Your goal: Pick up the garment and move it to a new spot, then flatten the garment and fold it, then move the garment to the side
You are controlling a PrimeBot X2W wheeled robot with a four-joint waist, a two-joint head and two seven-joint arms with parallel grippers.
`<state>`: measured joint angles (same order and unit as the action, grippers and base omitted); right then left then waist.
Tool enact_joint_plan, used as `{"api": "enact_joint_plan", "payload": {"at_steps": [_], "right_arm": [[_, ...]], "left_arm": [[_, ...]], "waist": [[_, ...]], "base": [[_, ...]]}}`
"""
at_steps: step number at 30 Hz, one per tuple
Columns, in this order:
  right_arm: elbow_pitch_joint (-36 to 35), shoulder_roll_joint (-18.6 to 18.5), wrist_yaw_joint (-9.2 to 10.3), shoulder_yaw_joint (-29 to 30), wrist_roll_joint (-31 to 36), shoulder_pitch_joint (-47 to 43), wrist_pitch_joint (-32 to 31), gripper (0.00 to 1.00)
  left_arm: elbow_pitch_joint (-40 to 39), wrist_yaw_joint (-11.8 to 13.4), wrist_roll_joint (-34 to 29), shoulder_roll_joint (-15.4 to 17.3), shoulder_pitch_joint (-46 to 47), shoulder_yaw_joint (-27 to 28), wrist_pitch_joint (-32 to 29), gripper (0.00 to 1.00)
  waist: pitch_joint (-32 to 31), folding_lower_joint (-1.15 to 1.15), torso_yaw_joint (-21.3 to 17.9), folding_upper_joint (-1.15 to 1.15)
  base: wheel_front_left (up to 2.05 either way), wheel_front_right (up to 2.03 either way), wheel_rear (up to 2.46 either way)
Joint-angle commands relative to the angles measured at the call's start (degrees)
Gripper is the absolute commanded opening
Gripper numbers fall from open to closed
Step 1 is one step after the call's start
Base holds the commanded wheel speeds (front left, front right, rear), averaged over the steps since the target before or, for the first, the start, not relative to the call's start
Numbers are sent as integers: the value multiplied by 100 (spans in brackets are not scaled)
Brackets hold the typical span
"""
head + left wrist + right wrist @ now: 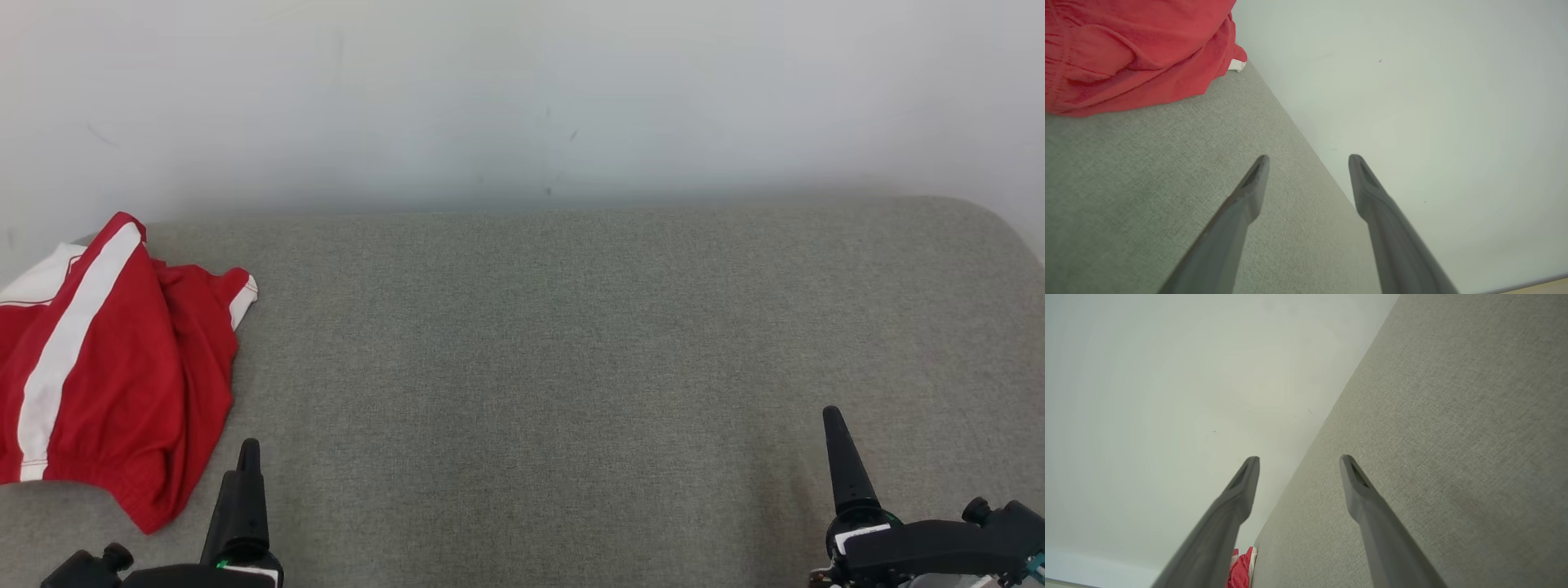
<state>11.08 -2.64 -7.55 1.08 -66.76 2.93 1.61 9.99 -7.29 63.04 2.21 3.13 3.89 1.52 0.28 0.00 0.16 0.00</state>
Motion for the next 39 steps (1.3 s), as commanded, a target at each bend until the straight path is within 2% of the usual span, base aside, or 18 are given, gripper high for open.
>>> {"api": "enact_joint_plan", "payload": {"at_steps": [1, 8, 19, 28, 39], "right_arm": [[-128, -19, 3, -45, 256, 31, 63, 100], [-218, -26, 4, -179, 1028, 18, 206, 100], [-264, -31, 5, -277, 2177, -29, 414, 100], [-268, -29, 6, -350, 3033, -64, 569, 100], [-285, -27, 7, -423, 3744, -100, 719, 100]], "left_arm": [[-131, 3, -317, 32, -16, -22, 63, 100], [-212, 54, -1313, 68, -68, -81, 207, 100], [-286, 215, -2431, 211, -146, -249, 416, 100], [-294, 378, -3102, 348, -191, -413, 569, 100], [-309, 512, -3664, 436, -249, -550, 727, 100]], "waist": [[0, 0, 2, 0], [1, 0, 15, 0], [-23, 0, 28, 0], [-42, 0, 15, 0], [-48, 0, 7, 0]], "base": [[0, 0, 0], [0, 0, 0], [0, 0, 0], [0, 0, 0], [0, 0, 0]]}}
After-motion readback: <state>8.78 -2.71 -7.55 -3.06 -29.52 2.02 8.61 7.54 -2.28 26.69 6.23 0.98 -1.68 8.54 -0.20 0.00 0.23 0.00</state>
